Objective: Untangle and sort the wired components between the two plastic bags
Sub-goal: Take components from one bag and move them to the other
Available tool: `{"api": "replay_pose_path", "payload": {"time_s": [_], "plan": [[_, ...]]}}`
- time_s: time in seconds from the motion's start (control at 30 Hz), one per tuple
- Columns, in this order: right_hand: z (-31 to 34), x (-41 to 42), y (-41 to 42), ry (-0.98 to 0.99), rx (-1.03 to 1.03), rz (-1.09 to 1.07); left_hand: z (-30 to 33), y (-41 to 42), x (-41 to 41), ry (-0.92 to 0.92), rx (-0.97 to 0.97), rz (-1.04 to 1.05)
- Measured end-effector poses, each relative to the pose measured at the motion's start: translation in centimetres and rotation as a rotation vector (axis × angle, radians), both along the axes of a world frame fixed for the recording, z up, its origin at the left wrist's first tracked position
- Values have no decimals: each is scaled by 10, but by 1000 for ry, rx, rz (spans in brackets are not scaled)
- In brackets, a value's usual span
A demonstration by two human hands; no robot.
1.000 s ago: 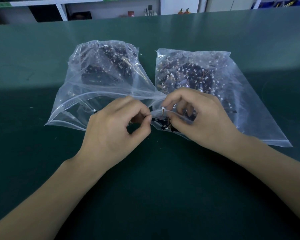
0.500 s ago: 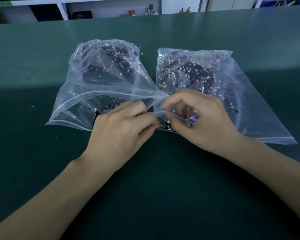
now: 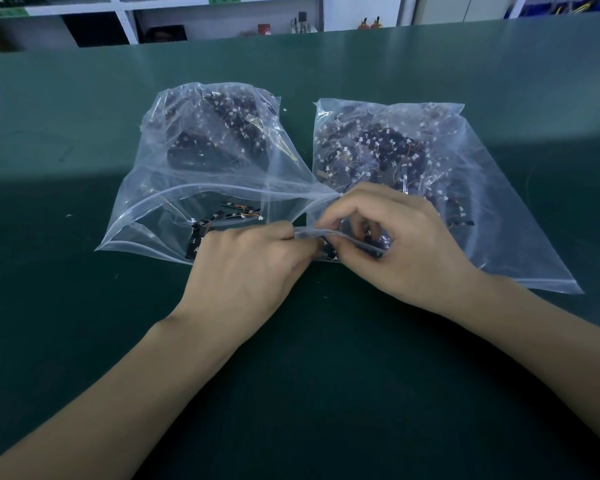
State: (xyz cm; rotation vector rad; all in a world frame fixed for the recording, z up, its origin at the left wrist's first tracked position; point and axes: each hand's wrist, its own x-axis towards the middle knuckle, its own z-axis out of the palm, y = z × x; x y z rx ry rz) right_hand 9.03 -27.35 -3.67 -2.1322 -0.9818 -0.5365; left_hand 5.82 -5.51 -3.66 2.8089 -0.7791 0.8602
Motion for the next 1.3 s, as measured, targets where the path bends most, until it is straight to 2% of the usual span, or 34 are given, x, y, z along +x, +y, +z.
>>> {"api": "replay_pose_path", "payload": {"time_s": [0.13,0.23,0.33,0.43,0.5,0.7,0.97,1.17,1.3], "plan": [[1,-1,-1,-8,-13,-5,1,1,0,-49,-111,-53],[2,-2,-1,-7,-30,-14,6,9,3,-1,-240,-106],[2,-1,-1,-12,-57,-28,14,30,10,-13,-124,-25],[1,-2,0,1,-74,-23,18,45,13,132,36,93],[1,-2,0,15,-74,-28,15,46,13,238,44,124],[2,-3,0,23,-76,-38,14,40,7,394,116,146],[-1,-2,-1,76,-99,-22,14,23,-4,432,243,141],[-3,-1,-3,84,-55,-12,16,20,-2,332,0,58],[-2,-3,-1,40,-27,34,15,15,-3,239,-81,29]]}}
